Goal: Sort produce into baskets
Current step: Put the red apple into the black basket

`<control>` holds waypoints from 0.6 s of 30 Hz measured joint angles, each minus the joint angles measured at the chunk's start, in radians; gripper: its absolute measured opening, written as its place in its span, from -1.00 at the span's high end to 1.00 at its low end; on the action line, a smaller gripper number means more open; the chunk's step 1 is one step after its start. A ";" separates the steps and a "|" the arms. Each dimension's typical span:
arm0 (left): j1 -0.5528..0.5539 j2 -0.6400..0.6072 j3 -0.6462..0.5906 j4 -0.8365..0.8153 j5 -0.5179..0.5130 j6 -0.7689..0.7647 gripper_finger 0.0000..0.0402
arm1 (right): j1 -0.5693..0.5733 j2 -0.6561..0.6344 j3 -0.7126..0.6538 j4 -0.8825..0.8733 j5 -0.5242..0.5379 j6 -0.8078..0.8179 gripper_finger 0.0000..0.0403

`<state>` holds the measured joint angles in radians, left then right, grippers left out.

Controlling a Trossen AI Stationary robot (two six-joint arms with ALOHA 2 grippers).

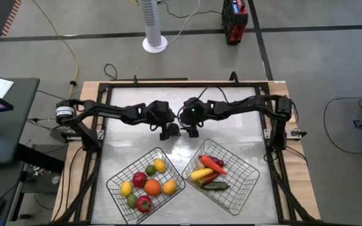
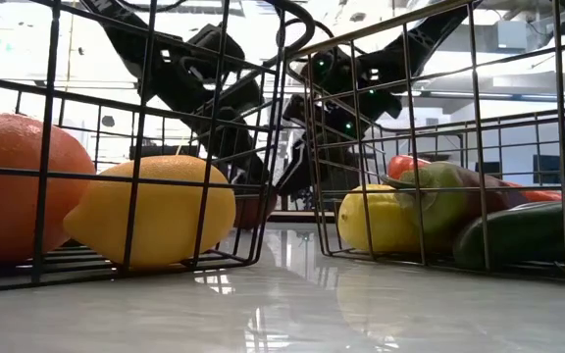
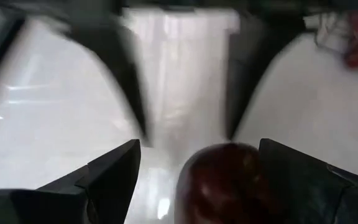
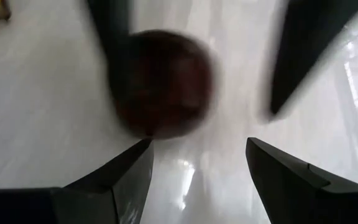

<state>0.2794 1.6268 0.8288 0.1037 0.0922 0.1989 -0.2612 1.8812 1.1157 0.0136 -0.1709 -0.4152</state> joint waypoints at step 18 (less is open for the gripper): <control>0.030 -0.121 0.000 -0.248 -0.051 0.004 -0.58 | -0.084 0.000 -0.057 -0.050 0.008 0.050 -0.42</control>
<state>0.3091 1.5056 0.8291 -0.1439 0.0415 0.2027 -0.3457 1.8816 1.0588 -0.0366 -0.1627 -0.3653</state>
